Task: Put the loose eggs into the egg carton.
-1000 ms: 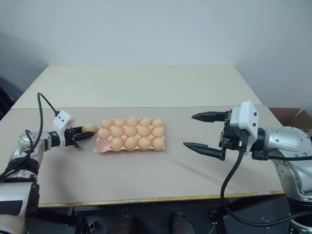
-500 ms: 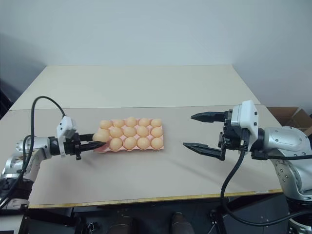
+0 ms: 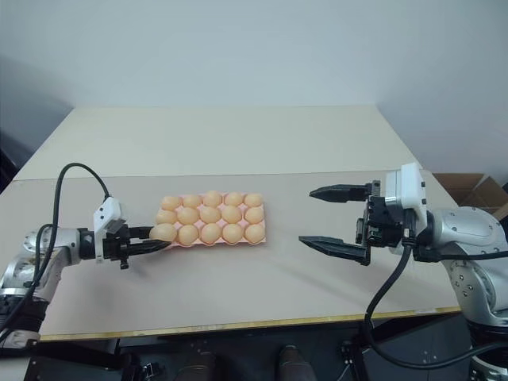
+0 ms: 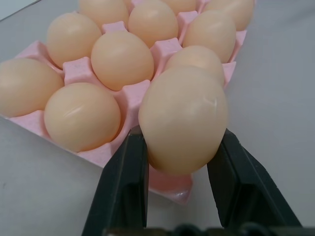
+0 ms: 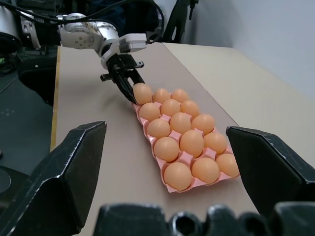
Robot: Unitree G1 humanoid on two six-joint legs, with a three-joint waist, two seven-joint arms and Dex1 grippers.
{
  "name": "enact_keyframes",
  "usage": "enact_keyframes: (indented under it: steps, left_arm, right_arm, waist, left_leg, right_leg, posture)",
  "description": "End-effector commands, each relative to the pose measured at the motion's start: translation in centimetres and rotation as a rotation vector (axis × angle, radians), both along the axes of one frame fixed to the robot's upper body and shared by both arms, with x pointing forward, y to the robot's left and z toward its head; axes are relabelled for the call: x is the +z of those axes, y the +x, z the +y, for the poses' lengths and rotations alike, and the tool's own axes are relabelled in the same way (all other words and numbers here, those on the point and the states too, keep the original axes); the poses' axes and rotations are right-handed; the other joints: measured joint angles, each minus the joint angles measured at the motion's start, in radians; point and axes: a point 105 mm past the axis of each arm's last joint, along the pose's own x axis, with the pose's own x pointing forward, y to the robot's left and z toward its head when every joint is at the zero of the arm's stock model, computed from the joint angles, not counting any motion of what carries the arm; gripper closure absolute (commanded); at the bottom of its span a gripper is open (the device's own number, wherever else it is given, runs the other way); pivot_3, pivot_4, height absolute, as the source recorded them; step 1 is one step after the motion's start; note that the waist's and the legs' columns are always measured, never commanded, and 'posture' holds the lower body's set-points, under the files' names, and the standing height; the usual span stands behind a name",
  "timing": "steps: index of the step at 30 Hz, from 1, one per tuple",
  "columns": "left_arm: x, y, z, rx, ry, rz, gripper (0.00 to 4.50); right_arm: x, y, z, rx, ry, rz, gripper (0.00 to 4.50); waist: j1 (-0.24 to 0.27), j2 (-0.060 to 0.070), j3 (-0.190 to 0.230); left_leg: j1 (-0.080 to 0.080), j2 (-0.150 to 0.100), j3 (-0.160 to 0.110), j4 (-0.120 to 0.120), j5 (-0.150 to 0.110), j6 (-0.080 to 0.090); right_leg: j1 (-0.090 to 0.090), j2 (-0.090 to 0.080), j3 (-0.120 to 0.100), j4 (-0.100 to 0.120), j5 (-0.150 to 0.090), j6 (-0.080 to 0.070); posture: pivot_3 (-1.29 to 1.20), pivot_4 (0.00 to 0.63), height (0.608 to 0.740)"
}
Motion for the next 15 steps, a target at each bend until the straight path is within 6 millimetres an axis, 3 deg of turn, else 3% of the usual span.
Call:
enact_keyframes:
  steps: [1, 4, 7, 12, 15]
  left_arm:
    - [1.1, -0.1, 0.3, 0.003, 0.003, -0.040, 2.99]
    - [0.5, 0.1, 0.4, 0.027, 0.025, -0.026, 2.99]
    - [0.6, 0.2, 0.4, 0.038, 0.021, -0.025, 2.19]
    - [2.3, 0.3, 1.1, 0.049, 0.007, -0.087, 0.58]
    - [3.3, -0.2, 1.9, 0.058, 0.004, -0.103, 0.58]
  right_arm:
    - [1.1, -0.3, -0.1, 0.009, 0.010, -0.044, 0.00]
    - [1.1, -0.2, -0.1, 0.009, 0.008, -0.047, 0.00]
    - [1.1, -0.1, -0.1, 0.008, 0.006, -0.051, 0.00]
    - [1.1, -0.1, -0.2, 0.004, 0.003, -0.053, 0.00]
    - [1.0, -0.2, -0.2, 0.003, 0.002, -0.055, 0.00]
  waist:
    - [0.000, 0.000, 0.000]
    - [0.000, 0.000, 0.000]
    - [0.000, 0.000, 0.000]
    - [0.000, 0.000, 0.000]
    - [-0.002, 0.000, 0.000]
  left_leg:
    - [0.000, 0.000, 0.000, 0.000, 0.000, 0.000]
    - [0.000, 0.000, 0.000, 0.000, 0.000, 0.000]
    - [0.000, 0.000, 0.000, 0.000, 0.000, 0.000]
    - [0.000, 0.000, 0.000, 0.000, 0.000, 0.000]
    - [0.000, 0.000, 0.000, 0.000, 0.000, 0.000]
  right_leg:
    - [0.000, 0.000, 0.000, 0.000, 0.000, 0.000]
    - [0.000, 0.000, 0.000, 0.000, 0.000, 0.000]
    - [0.000, 0.000, 0.000, 0.000, 0.000, 0.000]
    - [0.000, 0.000, 0.000, 0.000, 0.000, 0.000]
    - [0.000, 0.000, 0.000, 0.000, 0.000, 0.000]
  posture:
    - [0.00, 0.150, 0.740]
    - [0.00, 0.150, 0.740]
    - [0.00, 0.150, 0.740]
    - [0.00, 0.150, 0.740]
    - [0.00, 0.150, 0.740]
